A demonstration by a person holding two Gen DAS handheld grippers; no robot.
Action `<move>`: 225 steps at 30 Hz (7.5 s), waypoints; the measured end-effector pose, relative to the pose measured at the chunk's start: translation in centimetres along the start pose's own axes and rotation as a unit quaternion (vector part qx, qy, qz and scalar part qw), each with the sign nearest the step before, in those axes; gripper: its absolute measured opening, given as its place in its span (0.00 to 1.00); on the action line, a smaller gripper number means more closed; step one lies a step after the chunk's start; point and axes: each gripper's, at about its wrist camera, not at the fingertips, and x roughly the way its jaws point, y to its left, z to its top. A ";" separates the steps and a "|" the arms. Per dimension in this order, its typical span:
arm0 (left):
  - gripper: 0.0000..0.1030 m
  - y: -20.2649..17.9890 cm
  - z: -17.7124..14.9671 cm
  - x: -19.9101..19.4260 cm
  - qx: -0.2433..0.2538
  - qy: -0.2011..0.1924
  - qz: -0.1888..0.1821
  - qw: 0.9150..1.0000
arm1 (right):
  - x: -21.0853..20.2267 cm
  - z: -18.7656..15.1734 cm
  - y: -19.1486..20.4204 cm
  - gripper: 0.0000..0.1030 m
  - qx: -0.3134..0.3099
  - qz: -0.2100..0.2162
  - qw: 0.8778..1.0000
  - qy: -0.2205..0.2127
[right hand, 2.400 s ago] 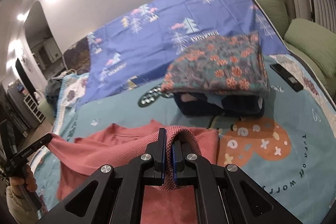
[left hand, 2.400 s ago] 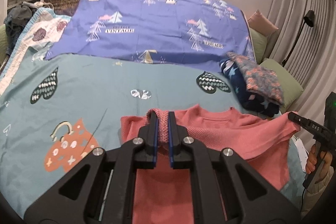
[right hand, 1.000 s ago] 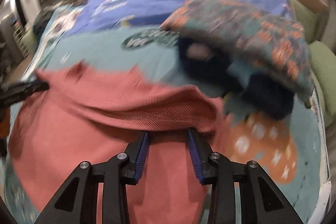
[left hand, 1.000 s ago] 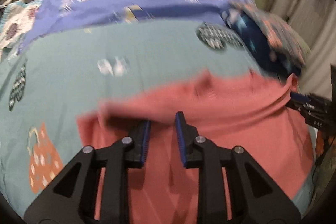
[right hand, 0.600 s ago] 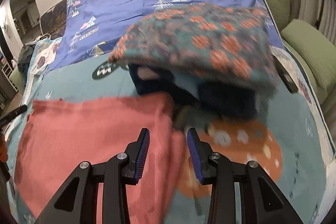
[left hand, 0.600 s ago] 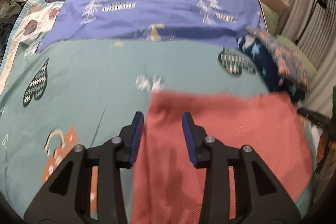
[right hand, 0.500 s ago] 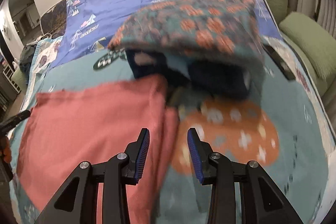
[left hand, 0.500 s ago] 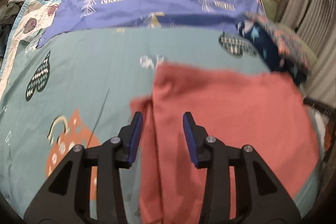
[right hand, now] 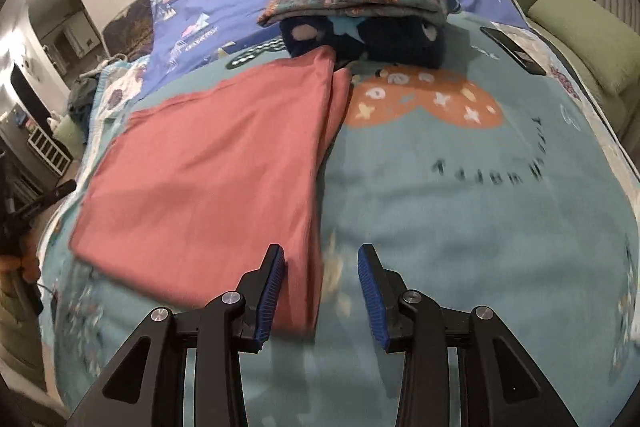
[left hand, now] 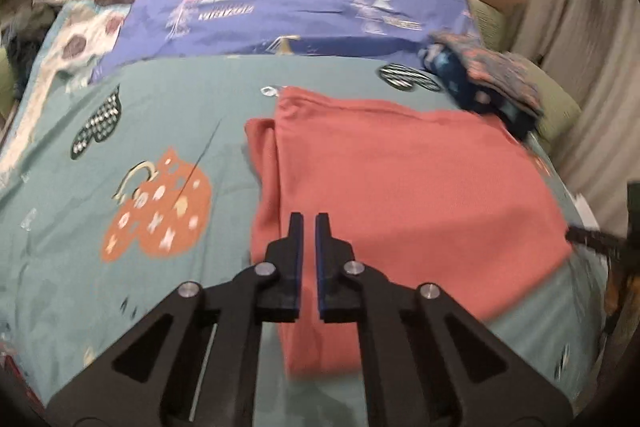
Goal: Fold small clothes
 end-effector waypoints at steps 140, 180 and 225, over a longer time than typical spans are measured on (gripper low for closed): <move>0.70 7.1 -3.5 -1.2 -0.105 0.035 -0.113 0.987 | 5.3 -13.7 36.7 0.69 -0.414 -0.039 0.909 -0.041; 0.14 -5.7 7.5 -0.6 -0.014 0.082 -0.125 0.989 | -4.3 -7.3 25.2 0.05 -0.142 0.164 0.969 -0.117; 0.31 -30.8 4.0 6.2 0.181 0.116 -0.085 0.973 | -7.8 -13.5 0.4 0.30 0.107 0.147 0.980 -0.085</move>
